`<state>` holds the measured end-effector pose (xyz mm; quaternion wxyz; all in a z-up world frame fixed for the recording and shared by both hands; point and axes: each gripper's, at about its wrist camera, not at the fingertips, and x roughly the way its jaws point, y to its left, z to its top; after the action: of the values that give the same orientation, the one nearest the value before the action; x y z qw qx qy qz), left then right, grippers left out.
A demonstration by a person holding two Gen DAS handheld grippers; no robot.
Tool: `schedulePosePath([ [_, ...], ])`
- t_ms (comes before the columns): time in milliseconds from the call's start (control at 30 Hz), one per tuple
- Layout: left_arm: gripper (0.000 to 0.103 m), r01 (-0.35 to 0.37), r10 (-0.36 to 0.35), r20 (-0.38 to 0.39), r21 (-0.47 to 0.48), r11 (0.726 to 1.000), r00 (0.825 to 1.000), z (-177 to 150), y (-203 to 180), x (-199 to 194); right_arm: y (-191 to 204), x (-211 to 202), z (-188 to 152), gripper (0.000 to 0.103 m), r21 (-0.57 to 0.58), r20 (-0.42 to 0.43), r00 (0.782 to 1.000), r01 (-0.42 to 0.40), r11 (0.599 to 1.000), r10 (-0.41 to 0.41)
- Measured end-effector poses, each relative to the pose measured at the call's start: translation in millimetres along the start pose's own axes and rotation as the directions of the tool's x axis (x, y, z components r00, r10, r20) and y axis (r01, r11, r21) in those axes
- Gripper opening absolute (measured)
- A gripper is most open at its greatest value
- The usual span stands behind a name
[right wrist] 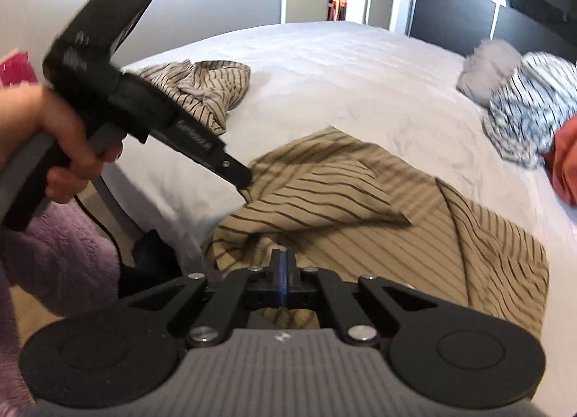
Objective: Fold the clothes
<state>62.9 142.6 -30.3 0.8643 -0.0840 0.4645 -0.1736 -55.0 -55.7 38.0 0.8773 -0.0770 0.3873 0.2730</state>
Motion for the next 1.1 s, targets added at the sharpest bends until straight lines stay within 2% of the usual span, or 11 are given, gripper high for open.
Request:
schedulePosePath([
  [133,0.001,0.002,-0.002,-0.003,0.002,1.000,1.000,-0.3,-0.3,1.0,-9.6,3.4,-9.4,0.001,0.032,-0.036,0.999,-0.013,0.999,0.014],
  [233,0.001,0.011,-0.011,-0.002,-0.013,1.000,1.000,0.9,0.9,0.4,1.2,9.6,-6.0,0.010,0.016,-0.008,0.999,-0.051,0.999,0.052],
  [267,0.001,0.015,-0.015,0.000,-0.019,1.000,1.000,1.1,1.5,-0.3,5.7,12.0,-3.5,0.033,0.022,0.005,0.997,-0.073,0.997,0.073],
  [333,0.001,0.020,-0.020,0.000,-0.025,0.999,1.000,0.8,2.1,-1.1,16.5,13.8,3.2,0.063,0.020,0.025,0.996,-0.087,0.996,0.086],
  [500,0.001,0.027,-0.027,0.002,-0.024,0.999,1.000,1.1,1.5,-1.5,29.8,34.2,12.9,0.062,0.051,-0.011,0.996,-0.085,0.995,0.085],
  [600,0.001,0.032,-0.032,0.003,-0.020,0.999,0.999,2.6,0.5,-2.1,32.5,51.7,13.5,0.061,0.063,-0.034,0.998,-0.041,0.997,0.043],
  [633,0.001,0.033,-0.033,0.004,-0.018,0.999,0.999,3.0,-0.1,-1.9,31.2,55.7,13.7,0.055,0.069,-0.033,0.999,-0.030,0.997,0.032],
  [667,0.001,0.030,-0.030,0.003,-0.016,0.999,1.000,3.1,-0.1,-1.6,28.2,56.7,13.5,0.029,0.083,-0.028,0.999,-0.023,0.996,0.026],
  [733,0.001,0.024,-0.024,0.003,-0.010,1.000,1.000,3.2,0.0,-0.8,19.5,55.5,14.3,0.005,0.116,-0.025,1.000,-0.009,0.993,0.012],
  [933,0.000,-0.031,0.031,0.005,-0.001,1.000,1.000,2.7,4.2,-1.0,-1.5,26.4,13.2,0.003,0.155,0.012,1.000,-0.013,0.988,0.011],
  [1100,0.000,-0.114,0.114,-0.011,0.064,0.991,0.993,1.6,-1.0,4.6,-13.2,22.5,7.8,0.002,0.174,-0.022,1.000,-0.014,0.985,0.018],
])
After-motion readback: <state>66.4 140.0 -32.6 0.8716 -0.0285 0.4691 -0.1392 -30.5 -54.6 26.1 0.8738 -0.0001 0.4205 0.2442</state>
